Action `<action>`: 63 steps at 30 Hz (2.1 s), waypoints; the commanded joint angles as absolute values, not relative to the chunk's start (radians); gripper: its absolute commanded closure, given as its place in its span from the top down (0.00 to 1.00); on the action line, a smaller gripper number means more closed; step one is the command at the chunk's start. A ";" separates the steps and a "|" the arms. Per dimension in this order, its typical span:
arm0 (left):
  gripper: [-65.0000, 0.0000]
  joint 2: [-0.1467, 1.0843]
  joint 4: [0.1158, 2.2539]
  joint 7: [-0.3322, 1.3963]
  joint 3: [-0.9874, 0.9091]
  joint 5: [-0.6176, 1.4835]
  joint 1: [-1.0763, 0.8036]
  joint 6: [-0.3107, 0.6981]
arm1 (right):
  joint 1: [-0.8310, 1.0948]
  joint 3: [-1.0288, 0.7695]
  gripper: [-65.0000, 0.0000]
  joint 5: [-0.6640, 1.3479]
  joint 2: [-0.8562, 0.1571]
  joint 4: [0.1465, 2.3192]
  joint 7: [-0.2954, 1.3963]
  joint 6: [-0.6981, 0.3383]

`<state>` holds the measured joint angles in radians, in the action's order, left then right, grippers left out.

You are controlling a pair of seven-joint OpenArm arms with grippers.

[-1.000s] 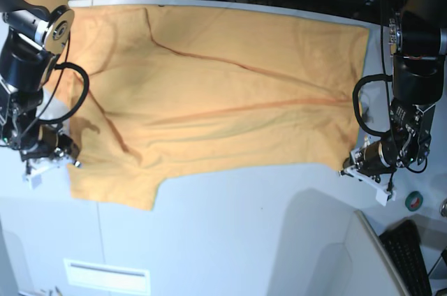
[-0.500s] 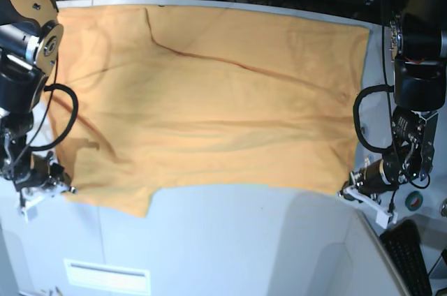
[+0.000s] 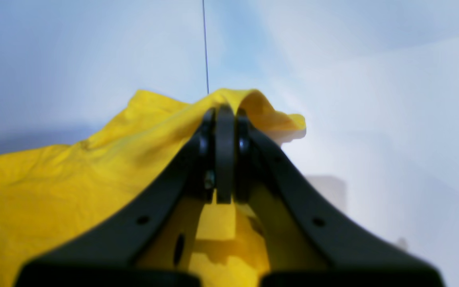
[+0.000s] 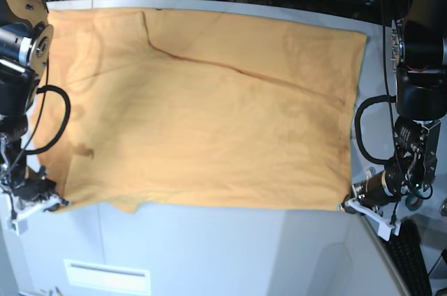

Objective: Layout the t-shirt on the table in an organized manner, then fold the t-shirt properly
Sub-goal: 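Fold the held edge over toward the collar with both grippers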

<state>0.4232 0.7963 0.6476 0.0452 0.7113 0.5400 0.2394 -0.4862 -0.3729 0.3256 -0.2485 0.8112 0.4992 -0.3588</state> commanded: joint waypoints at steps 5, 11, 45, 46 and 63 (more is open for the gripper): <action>0.00 0.437 0.812 0.630 0.039 0.723 0.552 0.248 | -0.486 -0.375 0.00 0.337 -0.260 0.822 0.476 -0.367; 0.00 0.440 0.812 0.631 0.039 0.725 0.507 0.249 | -0.437 -0.375 0.00 0.337 -0.260 0.822 0.476 -0.367; 0.00 0.469 1.170 0.802 -0.142 0.723 0.177 0.249 | -0.269 -0.387 0.00 0.338 -0.320 1.043 0.659 -0.367; 0.00 0.469 1.184 0.802 -0.142 0.723 0.165 0.249 | -0.254 -0.387 0.00 0.338 -0.320 1.055 0.659 -0.367; 0.00 0.467 1.290 0.802 -0.205 0.725 0.065 0.249 | -0.174 -0.450 0.00 0.340 -0.320 1.159 0.740 -0.367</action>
